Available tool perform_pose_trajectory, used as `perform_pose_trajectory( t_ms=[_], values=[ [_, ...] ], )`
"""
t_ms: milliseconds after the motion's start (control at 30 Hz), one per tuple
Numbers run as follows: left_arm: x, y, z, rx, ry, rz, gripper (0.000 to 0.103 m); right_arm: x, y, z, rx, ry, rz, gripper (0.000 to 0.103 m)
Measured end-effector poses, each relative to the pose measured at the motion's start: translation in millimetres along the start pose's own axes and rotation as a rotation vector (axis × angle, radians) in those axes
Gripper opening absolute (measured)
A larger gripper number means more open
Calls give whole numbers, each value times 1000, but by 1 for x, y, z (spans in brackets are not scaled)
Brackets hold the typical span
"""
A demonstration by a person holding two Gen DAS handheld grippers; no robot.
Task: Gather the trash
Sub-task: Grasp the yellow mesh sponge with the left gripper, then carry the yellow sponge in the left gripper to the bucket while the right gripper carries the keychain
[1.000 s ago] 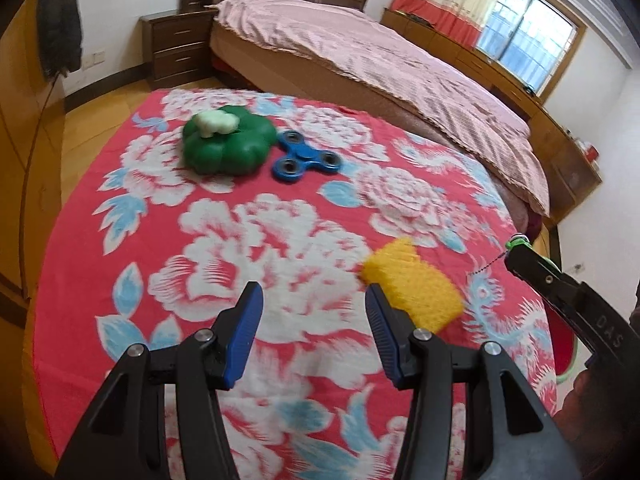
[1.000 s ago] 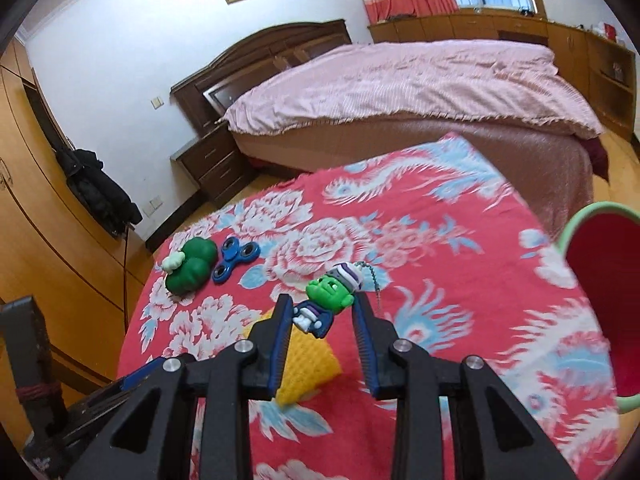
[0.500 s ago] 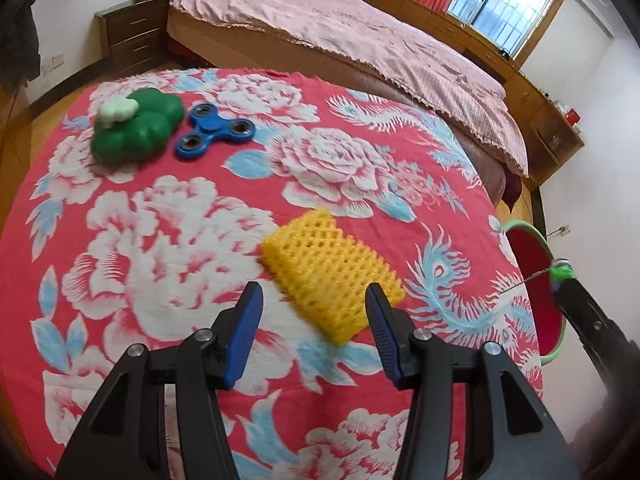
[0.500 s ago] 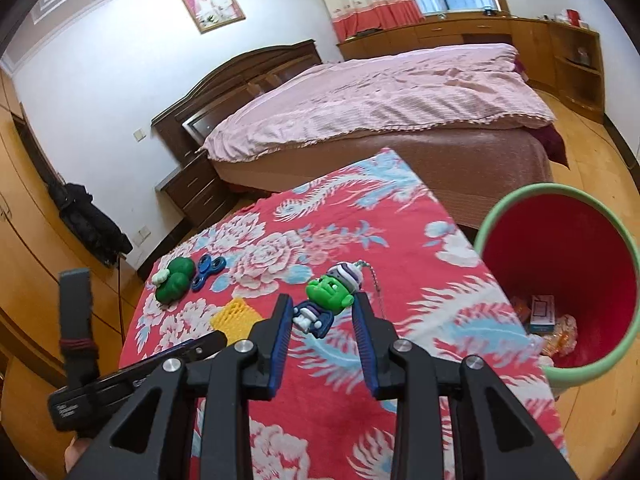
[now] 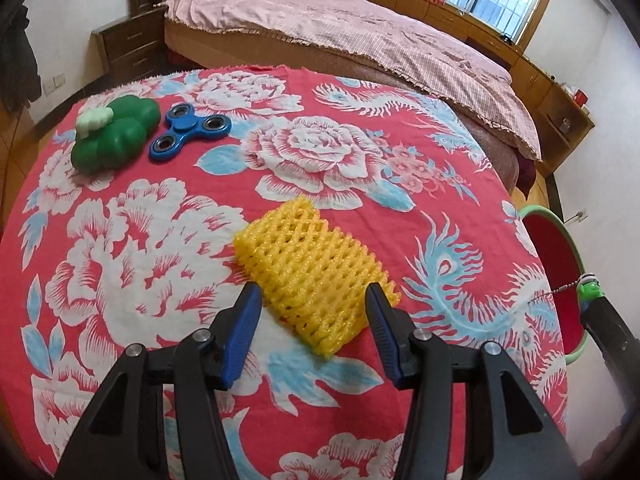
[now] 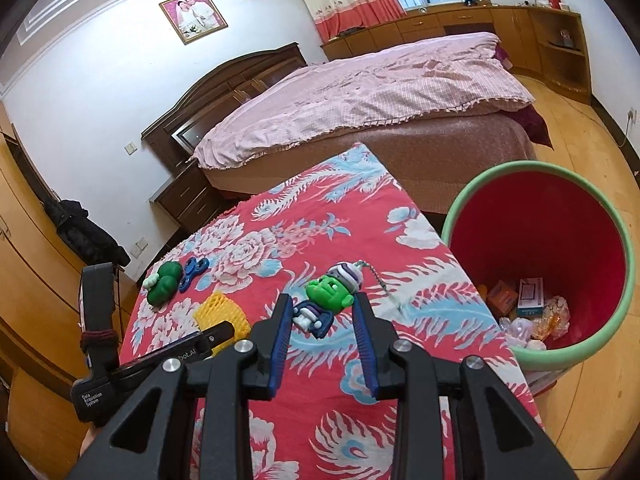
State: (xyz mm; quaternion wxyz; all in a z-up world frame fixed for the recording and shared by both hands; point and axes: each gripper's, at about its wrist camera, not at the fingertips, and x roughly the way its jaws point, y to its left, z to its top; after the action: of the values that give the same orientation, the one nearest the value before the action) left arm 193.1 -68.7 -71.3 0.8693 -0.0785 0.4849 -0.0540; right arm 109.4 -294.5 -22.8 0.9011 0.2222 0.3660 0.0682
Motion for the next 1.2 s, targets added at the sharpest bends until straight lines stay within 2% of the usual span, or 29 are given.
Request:
perform_pose_trajectory(
  t_ms=[33,167,267,333,600,967,1200],
  values=[
    [0,0,0,-1,-4,-2,53,0,-1,-1,1,1,0,33],
    [-2,5,-3,-26,-9,-75,30,3,-3,-5,8,11,0,33],
    [-5,5,-5,-35,-15,-99,21,3,-4,-6,11,15,0,33],
    [-8,6,-7,-38,-19,-111,19,1,-4,-7,11,13,0,33],
    [-35,0,-14,-30,-52,-170,18,-11,-1,-11,8,-4,6,33],
    [-88,-28,-19,43,-138,-221,18,-52,1,-7,8,-74,0,33],
    [-112,-52,-19,101,-158,-260,18,-74,-12,1,37,-100,-20,33]
  ],
)
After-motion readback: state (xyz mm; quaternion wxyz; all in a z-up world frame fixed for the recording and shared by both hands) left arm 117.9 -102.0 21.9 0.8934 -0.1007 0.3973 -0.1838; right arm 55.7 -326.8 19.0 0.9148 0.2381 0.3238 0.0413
